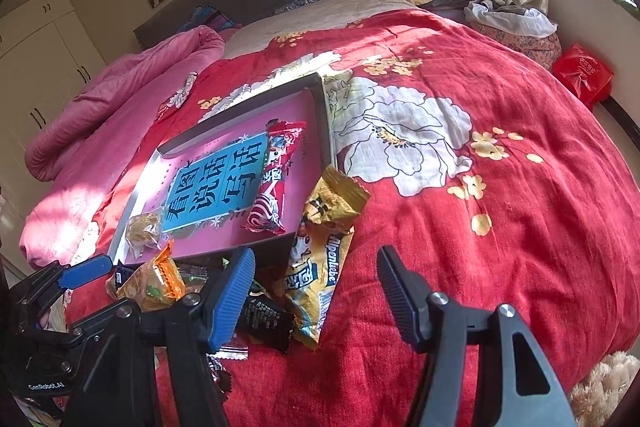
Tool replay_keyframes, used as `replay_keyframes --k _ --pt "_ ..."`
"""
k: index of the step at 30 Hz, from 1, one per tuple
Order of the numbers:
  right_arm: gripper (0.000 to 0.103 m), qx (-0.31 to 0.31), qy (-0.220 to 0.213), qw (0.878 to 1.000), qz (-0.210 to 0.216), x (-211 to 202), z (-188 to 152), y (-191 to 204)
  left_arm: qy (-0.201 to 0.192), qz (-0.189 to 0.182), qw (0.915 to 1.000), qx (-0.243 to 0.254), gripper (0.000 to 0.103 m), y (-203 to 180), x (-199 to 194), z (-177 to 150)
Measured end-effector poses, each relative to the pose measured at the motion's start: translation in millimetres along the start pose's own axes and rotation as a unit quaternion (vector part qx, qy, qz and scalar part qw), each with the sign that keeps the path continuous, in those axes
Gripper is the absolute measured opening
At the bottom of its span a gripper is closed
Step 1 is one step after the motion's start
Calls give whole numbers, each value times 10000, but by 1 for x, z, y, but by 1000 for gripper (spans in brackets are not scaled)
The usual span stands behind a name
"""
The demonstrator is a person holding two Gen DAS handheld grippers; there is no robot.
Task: Organize snacks
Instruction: 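Move left tool to orange-labeled bread bag while right tool reaches yellow packet, then grasp bread bag with left tool while right tool grasps yellow packet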
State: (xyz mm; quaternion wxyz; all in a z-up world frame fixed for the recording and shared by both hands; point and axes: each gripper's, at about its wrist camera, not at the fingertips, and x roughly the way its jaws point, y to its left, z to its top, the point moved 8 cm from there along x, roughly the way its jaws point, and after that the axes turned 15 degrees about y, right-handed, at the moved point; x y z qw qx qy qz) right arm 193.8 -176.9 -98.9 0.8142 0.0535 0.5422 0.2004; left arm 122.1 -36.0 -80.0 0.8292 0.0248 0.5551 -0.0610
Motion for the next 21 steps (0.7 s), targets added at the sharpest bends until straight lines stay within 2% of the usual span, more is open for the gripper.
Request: replay_keyframes --k 8,14,16,21 --pt "63 131 175 9996 196 16 2 -8 91 205 9997 81 77 -1 13 4" --pt "50 79 276 9991 318 27 4 -9 192 199 9996 -42 77 5 22 5" --pt "42 -4 289 9990 333 29 5 -6 196 217 9996 -64 77 6 24 6" --pt "34 -122 409 9982 423 38 5 -2 212 210 9995 -131 77 8 27 8"
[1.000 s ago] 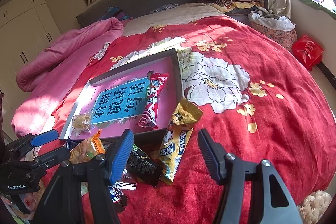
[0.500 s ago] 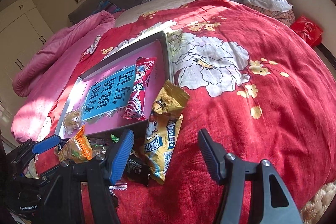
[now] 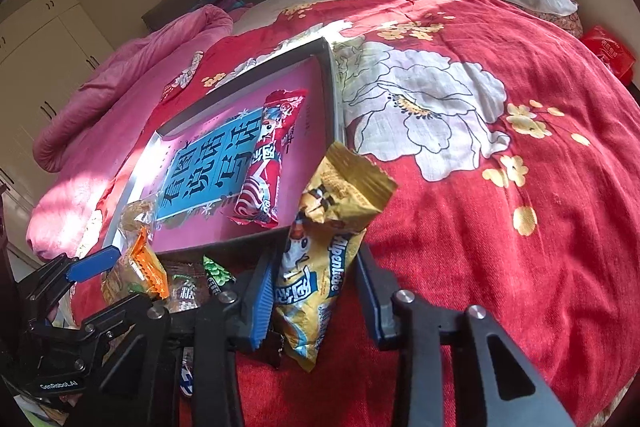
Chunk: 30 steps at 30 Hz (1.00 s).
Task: Organize snacks
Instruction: 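Grasp bread bag with left tool while right tool grasps yellow packet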
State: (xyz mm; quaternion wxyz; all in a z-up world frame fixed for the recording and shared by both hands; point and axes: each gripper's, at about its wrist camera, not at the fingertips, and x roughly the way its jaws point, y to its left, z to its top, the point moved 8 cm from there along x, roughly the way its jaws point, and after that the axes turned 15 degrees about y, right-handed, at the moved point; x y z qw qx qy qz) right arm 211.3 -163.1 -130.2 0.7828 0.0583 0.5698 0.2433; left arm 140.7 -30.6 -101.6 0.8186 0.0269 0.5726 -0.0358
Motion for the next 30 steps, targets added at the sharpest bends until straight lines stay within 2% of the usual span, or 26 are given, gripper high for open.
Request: replay_keyframes --k 3,6,10,18,23,30 --pt "30 17 -13 9999 118 -1 0 -2 2 -43 10000 -37 77 1 1 1" --pt "19 62 -69 9997 204 -5 0 -4 6 -66 10000 -53 78 2 1 1" --pt "17 79 -206 9994 258 -13 2 -6 2 -94 9999 -70 77 2 1 1" --pt "15 86 -747 9971 109 -41 9 -9 -53 -150 9999 -53 55 3 -2 2" --pt "14 154 -960 9952 119 -53 13 -13 -89 -182 9998 -61 48 4 -3 2" --pt "14 78 -1090 9938 188 -60 13 -9 -185 -450 9984 -294 40 12 -8 3"
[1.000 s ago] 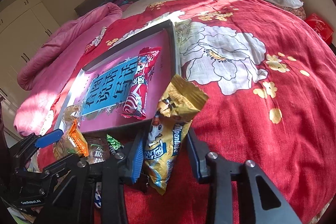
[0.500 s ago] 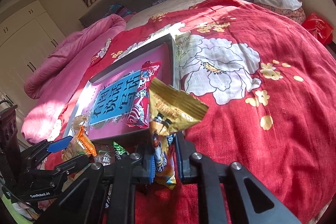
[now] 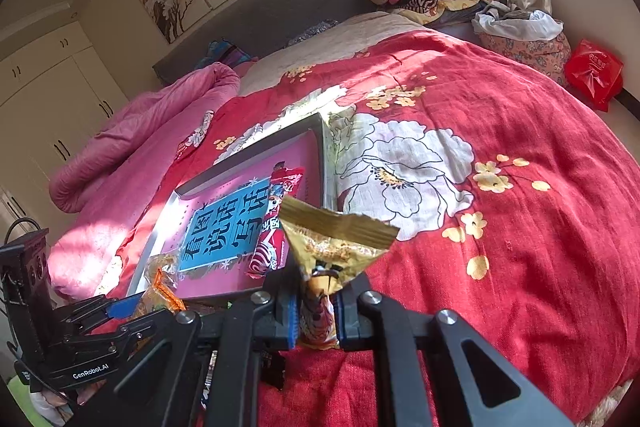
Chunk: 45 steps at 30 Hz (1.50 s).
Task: Organize snacks
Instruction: 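Grasp bread bag with left tool while right tool grasps yellow packet, then carry bread bag over tray with left tool while right tool carries yellow packet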
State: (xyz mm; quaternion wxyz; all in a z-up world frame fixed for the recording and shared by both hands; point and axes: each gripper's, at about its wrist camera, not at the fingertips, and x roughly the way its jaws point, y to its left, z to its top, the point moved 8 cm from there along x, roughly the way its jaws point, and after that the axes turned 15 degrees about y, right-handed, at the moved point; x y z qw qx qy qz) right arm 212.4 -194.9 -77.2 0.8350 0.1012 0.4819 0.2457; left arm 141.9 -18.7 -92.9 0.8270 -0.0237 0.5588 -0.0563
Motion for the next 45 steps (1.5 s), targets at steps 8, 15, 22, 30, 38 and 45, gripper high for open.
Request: replay_keyframes --k 8,15,22,30,38,45 --pt "10 -145 -72 9998 76 -4 1 7 -350 -406 9976 -442 39 14 -21 7" --pt "10 -305 -266 9992 -66 -15 4 13 -765 -432 9926 -842 39 37 -48 18" --pt "10 -258 -369 9990 -62 -22 6 11 -887 -228 9864 -1365 39 80 -55 19" --pt "10 -477 -615 9970 -23 -37 16 28 -822 45 9820 -1699 39 113 -50 15" --pt "10 -686 -635 9956 21 -35 24 46 -637 121 9829 -1725 39 117 -37 12" --pt "10 -805 -620 9948 -4 -28 31 54 -515 31 9847 -1663 39 110 -28 12"
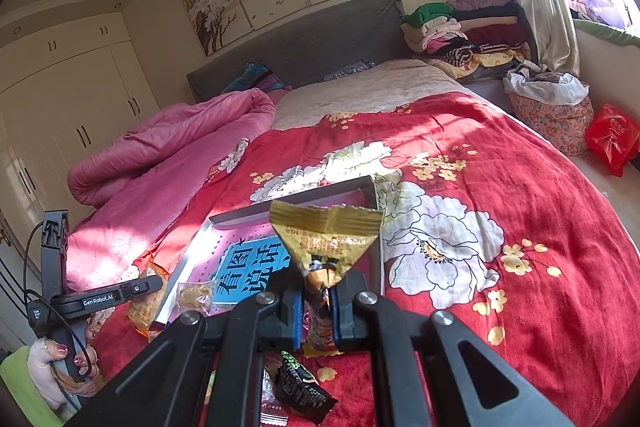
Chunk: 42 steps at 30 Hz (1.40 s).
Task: Organize snacks
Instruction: 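Carry bread bag over tray with left tool while right tool carries yellow packet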
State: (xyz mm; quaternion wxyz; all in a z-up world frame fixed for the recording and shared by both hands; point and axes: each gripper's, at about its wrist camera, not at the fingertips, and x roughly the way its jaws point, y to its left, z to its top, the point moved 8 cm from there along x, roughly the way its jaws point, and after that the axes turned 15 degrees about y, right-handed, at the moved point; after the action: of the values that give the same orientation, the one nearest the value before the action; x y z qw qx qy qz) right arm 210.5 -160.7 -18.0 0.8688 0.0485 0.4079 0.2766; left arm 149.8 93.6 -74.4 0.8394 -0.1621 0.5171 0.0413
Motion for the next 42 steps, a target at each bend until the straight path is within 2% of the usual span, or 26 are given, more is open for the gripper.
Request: replay_keyframes --k 7,14,22,32,42 --pt "10 -77 31 10000 7 9 7 3 -71 -128 9999 39 39 -1 5 4" --pt "10 -37 172 9998 -11 22 10 -3 -57 -38 10000 53 39 0 17 7" --pt "10 -13 481 9988 -65 42 1 -11 -219 386 9990 10 39 14 19 9" --pt "10 -52 720 9974 -40 57 -7 -8 -208 414 9989 -89 38 24 26 11" --pt "11 -166 930 9955 57 73 -16 1 -120 255 9996 92 38 8 35 8"
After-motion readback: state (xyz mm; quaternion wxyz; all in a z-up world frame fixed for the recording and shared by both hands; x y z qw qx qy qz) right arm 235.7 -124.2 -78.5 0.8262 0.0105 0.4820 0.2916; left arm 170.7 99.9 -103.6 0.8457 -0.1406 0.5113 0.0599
